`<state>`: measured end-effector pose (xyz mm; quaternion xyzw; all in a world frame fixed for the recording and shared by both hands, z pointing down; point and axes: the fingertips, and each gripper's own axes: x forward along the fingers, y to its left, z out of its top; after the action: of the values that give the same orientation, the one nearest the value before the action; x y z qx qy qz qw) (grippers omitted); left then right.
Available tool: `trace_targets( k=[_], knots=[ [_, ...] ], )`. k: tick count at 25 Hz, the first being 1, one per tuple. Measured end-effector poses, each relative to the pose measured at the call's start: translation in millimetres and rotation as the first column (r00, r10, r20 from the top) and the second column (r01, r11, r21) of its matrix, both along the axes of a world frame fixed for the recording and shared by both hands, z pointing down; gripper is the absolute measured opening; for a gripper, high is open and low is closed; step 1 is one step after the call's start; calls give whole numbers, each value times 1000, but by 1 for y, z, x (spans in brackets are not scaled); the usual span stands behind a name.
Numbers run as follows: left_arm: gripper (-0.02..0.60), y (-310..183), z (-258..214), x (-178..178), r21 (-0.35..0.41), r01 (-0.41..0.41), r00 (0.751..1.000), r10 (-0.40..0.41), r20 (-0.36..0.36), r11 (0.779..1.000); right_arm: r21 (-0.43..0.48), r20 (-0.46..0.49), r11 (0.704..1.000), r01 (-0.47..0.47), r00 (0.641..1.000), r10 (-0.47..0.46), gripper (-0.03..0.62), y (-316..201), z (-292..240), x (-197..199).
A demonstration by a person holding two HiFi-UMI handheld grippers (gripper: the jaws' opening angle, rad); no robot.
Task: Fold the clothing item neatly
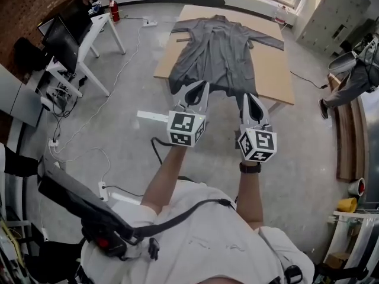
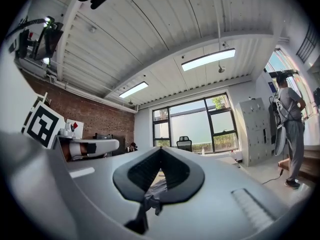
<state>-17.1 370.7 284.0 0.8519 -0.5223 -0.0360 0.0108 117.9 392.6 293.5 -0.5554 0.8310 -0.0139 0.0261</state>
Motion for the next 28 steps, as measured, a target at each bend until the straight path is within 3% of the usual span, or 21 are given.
trace_targets(
  k=[6,13,18,28],
  knots=[
    [2,-3,6,-4,-30,41,998,-39,58,999,-47,40,996,82,996,-80,6,-9,18,-6],
    [2,-39,11,-10,-29,47,998,-46,35,998,-38,30,994,106,994,-105,6,-40,20,-17],
    [2,-96,23,-5,-45,3,1000,-3,10,999,-68,2,995,73,997,-73,6,-90,31,-15],
    [2,-215,-5,-30,25,-28,999,29,-31,999,-28,-29,998,53,998,-53,6,-201,13,-49]
  ],
)
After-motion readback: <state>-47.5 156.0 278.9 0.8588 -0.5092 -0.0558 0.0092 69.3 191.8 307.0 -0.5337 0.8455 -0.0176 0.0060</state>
